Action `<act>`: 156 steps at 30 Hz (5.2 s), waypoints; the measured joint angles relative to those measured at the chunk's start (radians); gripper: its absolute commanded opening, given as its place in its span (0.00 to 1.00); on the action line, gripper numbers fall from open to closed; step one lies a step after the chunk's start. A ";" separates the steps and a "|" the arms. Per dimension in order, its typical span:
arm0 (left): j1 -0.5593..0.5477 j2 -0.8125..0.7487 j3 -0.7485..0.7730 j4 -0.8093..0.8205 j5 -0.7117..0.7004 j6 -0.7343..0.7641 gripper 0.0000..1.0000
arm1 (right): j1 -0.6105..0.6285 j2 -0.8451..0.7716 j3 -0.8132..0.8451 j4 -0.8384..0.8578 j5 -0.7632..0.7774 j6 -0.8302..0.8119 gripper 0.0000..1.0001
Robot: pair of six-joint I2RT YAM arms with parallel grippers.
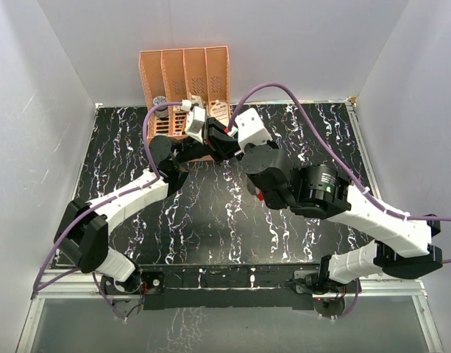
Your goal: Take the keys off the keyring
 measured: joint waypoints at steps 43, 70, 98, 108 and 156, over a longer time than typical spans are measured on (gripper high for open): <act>-0.045 -0.055 0.110 -0.386 -0.278 0.141 0.00 | -0.014 -0.089 -0.091 0.081 -0.017 0.013 0.00; -0.019 -0.058 0.012 -0.249 -0.295 -0.018 0.14 | 0.001 -0.208 -0.313 0.177 -0.057 0.077 0.00; -0.019 -0.068 -0.042 -0.184 -0.113 0.076 0.33 | 0.001 -0.207 -0.286 0.206 -0.050 0.037 0.00; -0.019 -0.045 -0.038 -0.168 -0.108 0.062 0.37 | 0.001 -0.207 -0.286 0.206 -0.053 0.037 0.00; -0.035 0.108 0.058 0.018 0.046 -0.116 0.00 | 0.001 -0.206 -0.286 0.204 -0.077 0.035 0.00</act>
